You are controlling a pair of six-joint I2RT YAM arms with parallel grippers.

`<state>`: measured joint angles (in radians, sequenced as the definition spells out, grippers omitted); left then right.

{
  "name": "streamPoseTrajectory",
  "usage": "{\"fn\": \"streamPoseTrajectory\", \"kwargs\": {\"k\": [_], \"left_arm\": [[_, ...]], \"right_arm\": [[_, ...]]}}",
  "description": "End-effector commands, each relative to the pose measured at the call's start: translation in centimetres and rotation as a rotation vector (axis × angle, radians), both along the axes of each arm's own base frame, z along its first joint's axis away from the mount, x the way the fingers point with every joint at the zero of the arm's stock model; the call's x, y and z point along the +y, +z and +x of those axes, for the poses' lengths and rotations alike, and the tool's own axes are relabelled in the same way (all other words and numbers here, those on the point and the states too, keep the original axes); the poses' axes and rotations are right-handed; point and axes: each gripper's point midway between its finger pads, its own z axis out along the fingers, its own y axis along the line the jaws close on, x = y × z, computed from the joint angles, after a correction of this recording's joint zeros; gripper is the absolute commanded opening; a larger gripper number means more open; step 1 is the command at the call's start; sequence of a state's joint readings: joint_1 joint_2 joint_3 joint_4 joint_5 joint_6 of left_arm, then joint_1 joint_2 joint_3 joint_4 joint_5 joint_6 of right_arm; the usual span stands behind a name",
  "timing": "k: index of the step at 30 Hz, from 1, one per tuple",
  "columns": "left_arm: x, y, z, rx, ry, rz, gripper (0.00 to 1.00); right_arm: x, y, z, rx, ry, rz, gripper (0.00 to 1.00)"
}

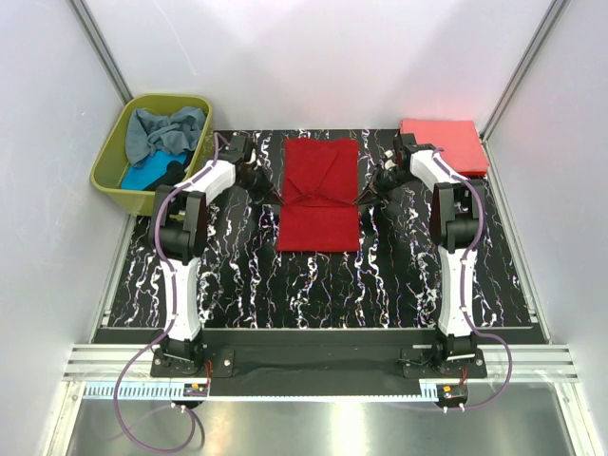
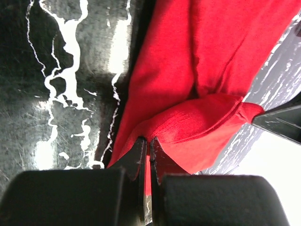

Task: Fold and stack the t-shirts
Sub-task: Fold the tshirt

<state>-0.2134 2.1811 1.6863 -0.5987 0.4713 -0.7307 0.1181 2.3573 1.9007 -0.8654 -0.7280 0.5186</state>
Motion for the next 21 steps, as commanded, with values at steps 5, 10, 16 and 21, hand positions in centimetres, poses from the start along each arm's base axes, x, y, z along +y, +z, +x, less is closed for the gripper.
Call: {"fn": "streamPoseTrajectory", "kwargs": {"k": [5, 10, 16, 21], "left_arm": [[0.1, 3.2, 2.8, -0.128, -0.04, 0.011, 0.11], [2.7, 7.7, 1.7, -0.275, -0.048, 0.158, 0.3], [0.4, 8.0, -2.5, -0.274, -0.076, 0.063, 0.31], [-3.1, 5.7, -3.2, -0.242, -0.119, -0.059, 0.3]], "right_arm": [[-0.4, 0.9, 2.3, -0.067, 0.025, 0.006, 0.18], [-2.6, 4.4, 2.9, -0.158, 0.063, -0.135, 0.38], [1.0, 6.7, 0.1, -0.199, 0.087, -0.094, 0.4], [5.3, 4.5, -1.7, -0.166, 0.113, -0.026, 0.38]]}}
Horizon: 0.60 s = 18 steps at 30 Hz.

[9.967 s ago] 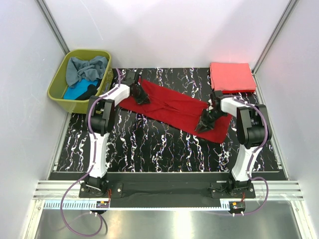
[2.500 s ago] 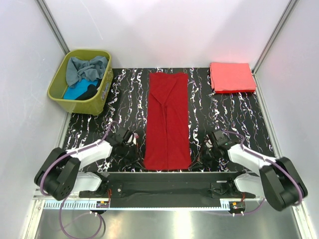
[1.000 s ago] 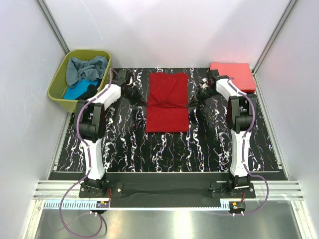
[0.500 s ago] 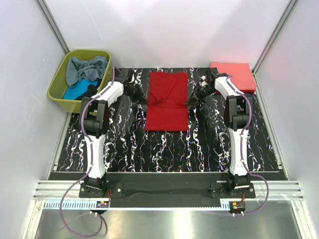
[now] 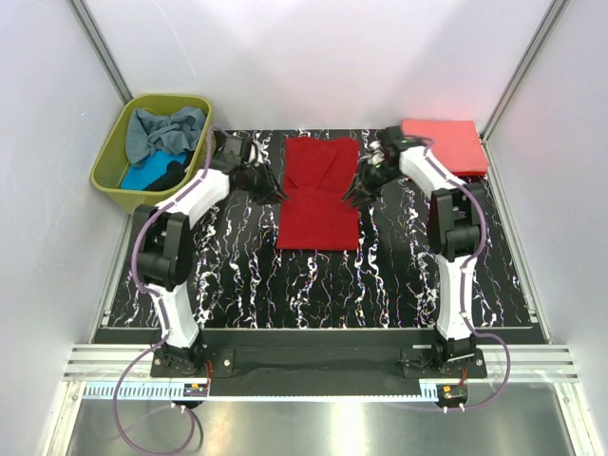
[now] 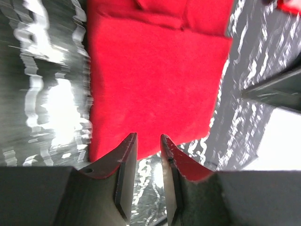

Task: Fold and stack the t-shirts
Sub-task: Fold the tshirt

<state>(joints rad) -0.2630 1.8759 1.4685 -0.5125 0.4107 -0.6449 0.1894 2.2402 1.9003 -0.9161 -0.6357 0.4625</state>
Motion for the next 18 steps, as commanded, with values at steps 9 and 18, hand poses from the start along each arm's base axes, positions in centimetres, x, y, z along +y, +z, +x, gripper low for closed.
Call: {"fn": "streamPoseTrajectory", "kwargs": {"k": [9, 18], "left_arm": [[-6.2, -2.1, 1.3, 0.018, -0.124, -0.208, 0.25], [-4.4, -7.6, -5.7, 0.164, -0.129, -0.165, 0.24]], "right_arm": [[7.0, 1.0, -0.7, -0.001, 0.092, 0.228, 0.25], [4.1, -4.3, -7.6, 0.077, 0.139, 0.215, 0.22]]}}
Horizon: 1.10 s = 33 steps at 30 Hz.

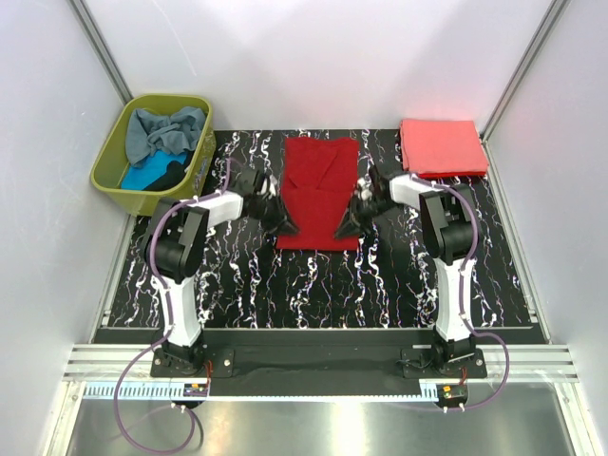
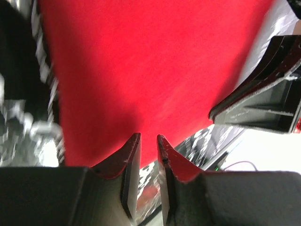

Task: Fold and stack the t-shirts
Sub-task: Fold the tshirt

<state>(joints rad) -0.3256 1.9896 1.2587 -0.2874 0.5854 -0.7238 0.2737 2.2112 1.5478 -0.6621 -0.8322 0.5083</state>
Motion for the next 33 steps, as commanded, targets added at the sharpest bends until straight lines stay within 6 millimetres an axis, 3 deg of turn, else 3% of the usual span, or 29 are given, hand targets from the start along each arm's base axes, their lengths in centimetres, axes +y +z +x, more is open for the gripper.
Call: {"fn": "streamPoseTrajectory", "kwargs": {"k": [1, 5, 7, 8, 13, 16, 19, 20, 23, 25, 26, 28, 30, 33], "left_arm": [[-0.1, 0.0, -1.1, -0.017, -0.025, -0.029, 0.24], [1.1, -1.7, -2.1, -0.025, -0.08, 0.035, 0.24], [1.6, -0.8, -1.9, -0.064, -0.095, 0.069, 0.24], [1.7, 0.7, -1.8, -0.111, -0.111, 0.073, 0.25], [1.2, 4.3, -1.9, -0.17, -0.118, 0.03, 0.25], [1.0, 3.4, -1.8, -0.142, -0.108, 0.019, 0.25], [1.0, 0.4, -2.6, -0.067, -0.112, 0.023, 0.25], [1.3, -1.0, -3.3, -0.03, -0.112, 0.032, 0.24], [2.3, -2.9, -4.9, -0.005, -0.12, 0.075, 0.24], [2.8, -3.0, -5.8, -0.007, -0.12, 0.094, 0.23], [3.4, -3.8, -7.2, 0.019, -0.118, 0.11, 0.23], [3.6, -3.3, -8.5, 0.008, -0.12, 0.116, 0.23], [3.5, -3.6, -11.1, 0.039, -0.136, 0.114, 0.23], [2.8, -1.5, -13.5, 0.01, -0.159, 0.073, 0.23]], "right_arm": [[-0.9, -0.2, -0.8, -0.044, 0.017, 0.049, 0.22], [-3.1, -2.5, -2.5, -0.002, -0.014, -0.008, 0.21], [-3.7, -1.9, -2.9, -0.01, -0.027, -0.019, 0.21], [-3.8, -0.7, -3.0, -0.04, -0.028, -0.017, 0.21], [-3.1, 2.5, -2.5, -0.082, -0.045, 0.02, 0.22], [-2.6, 2.6, -1.7, -0.093, -0.045, 0.016, 0.22], [-2.6, 0.7, -1.4, -0.068, -0.043, -0.002, 0.22], [-2.9, -0.6, -1.8, -0.052, -0.035, -0.02, 0.22], [-4.0, -3.0, -3.2, -0.039, -0.026, -0.089, 0.22], [-4.7, -3.8, -3.8, -0.05, -0.033, -0.129, 0.22], [-5.1, -4.0, -5.1, -0.035, -0.041, -0.145, 0.22], [-5.6, -4.1, -6.1, -0.044, -0.054, -0.167, 0.22], [-6.1, -3.5, -8.2, -0.028, -0.074, -0.169, 0.22], [-6.2, -1.8, -11.0, -0.014, -0.085, -0.137, 0.22]]}}
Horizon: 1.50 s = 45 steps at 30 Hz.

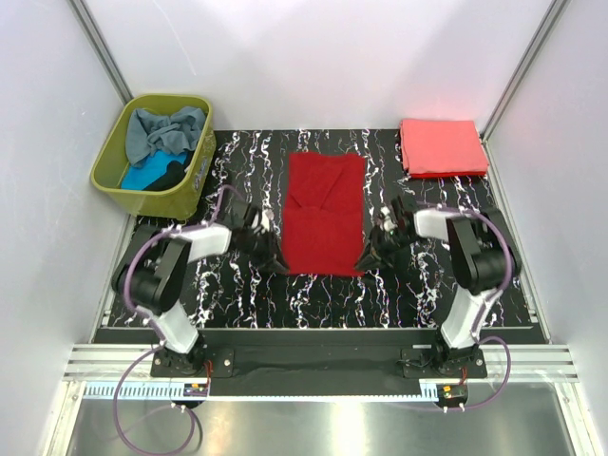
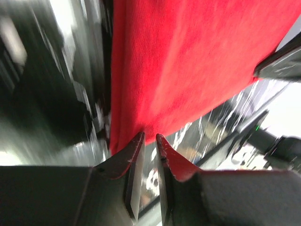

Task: Fold and stack the t-shirts
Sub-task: Fold the tshirt

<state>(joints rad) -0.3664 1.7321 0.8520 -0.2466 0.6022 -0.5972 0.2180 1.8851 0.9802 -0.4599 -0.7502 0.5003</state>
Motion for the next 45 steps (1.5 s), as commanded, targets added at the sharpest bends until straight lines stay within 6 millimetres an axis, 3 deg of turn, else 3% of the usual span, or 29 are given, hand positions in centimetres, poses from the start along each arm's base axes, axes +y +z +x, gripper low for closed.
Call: {"fn": "streamPoseTrajectory", "kwargs": {"k": [1, 4, 5, 7, 8, 10, 12, 14, 19, 23, 27, 30, 32, 35, 37, 38, 39, 40, 42, 43, 45], "left_arm": [[0.2, 1.3, -2.8, -0.019, -0.017, 0.005, 0.23], [-0.4, 4.9, -2.9, -0.074, -0.008, -0.062, 0.26], [-0.8, 6.6, -2.1, -0.124, -0.013, -0.081, 0.27], [-0.9, 7.1, -0.7, -0.145, -0.009, -0.077, 0.29], [-1.3, 7.9, 0.7, -0.173, -0.012, -0.085, 0.29], [-1.2, 6.8, 3.0, -0.149, 0.014, -0.093, 0.28], [-1.4, 7.1, 5.6, -0.166, 0.04, -0.141, 0.27], [-1.7, 6.0, 8.4, -0.19, 0.048, -0.161, 0.27], [-1.1, 2.8, 13.9, -0.238, 0.045, -0.096, 0.26], [-1.2, 2.0, 15.7, -0.237, 0.025, -0.078, 0.26], [-1.2, 2.4, 15.6, -0.25, 0.016, -0.078, 0.26], [-0.3, 4.5, 14.7, -0.298, 0.019, -0.067, 0.27], [0.2, 7.0, 13.6, -0.333, 0.027, -0.074, 0.28], [0.8, 9.4, 11.0, -0.343, 0.049, -0.085, 0.32], [1.3, 10.1, 8.8, -0.312, 0.102, -0.099, 0.38], [1.5, 10.1, 8.0, -0.294, 0.124, -0.11, 0.38], [1.4, 10.1, 7.1, -0.275, 0.146, -0.131, 0.4], [1.5, 9.8, 5.7, -0.243, 0.203, -0.173, 0.41], [1.4, 10.2, 4.2, -0.228, 0.254, -0.231, 0.46], [1.4, 9.1, 3.2, -0.179, 0.308, -0.263, 0.47], [1.2, 8.8, 2.2, -0.17, 0.358, -0.29, 0.5]], "right_arm": [[-0.9, 1.2, -2.1, -0.027, -0.017, -0.042, 0.23], [-0.9, 3.3, -2.4, -0.064, -0.02, -0.025, 0.26], [-0.6, 4.1, -1.3, -0.09, -0.018, -0.011, 0.26], [0.0, 4.7, -0.2, -0.093, -0.007, 0.023, 0.26], [0.5, 4.8, 1.3, -0.097, -0.002, 0.041, 0.26], [1.5, 5.2, 2.9, -0.092, 0.016, 0.101, 0.26], [2.3, 5.2, 5.7, -0.107, 0.017, 0.119, 0.25], [2.9, 5.0, 8.1, -0.117, 0.019, 0.14, 0.25], [1.7, 2.9, 12.5, -0.105, -0.037, 0.139, 0.25], [0.0, 0.3, 14.9, -0.096, -0.065, 0.114, 0.25], [-1.8, 0.4, 15.6, -0.097, -0.053, 0.057, 0.25], [-3.3, 2.1, 15.8, -0.13, -0.031, -0.015, 0.32], [-4.4, 3.6, 16.0, -0.17, -0.025, -0.084, 0.36], [-5.2, 6.0, 14.6, -0.191, -0.041, -0.134, 0.48], [-5.7, 5.9, 12.7, -0.147, -0.072, -0.17, 0.55], [-5.9, 7.3, 12.0, -0.161, -0.094, -0.174, 0.57], [-6.1, 7.4, 11.4, -0.16, -0.12, -0.191, 0.58], [-6.0, 7.5, 9.3, -0.111, -0.167, -0.185, 0.59], [-5.7, 7.8, 8.5, -0.132, -0.222, -0.154, 0.61], [-5.7, 7.9, 6.4, -0.102, -0.277, -0.146, 0.64], [-5.4, 8.2, 5.8, -0.151, -0.33, -0.116, 0.69]]}}
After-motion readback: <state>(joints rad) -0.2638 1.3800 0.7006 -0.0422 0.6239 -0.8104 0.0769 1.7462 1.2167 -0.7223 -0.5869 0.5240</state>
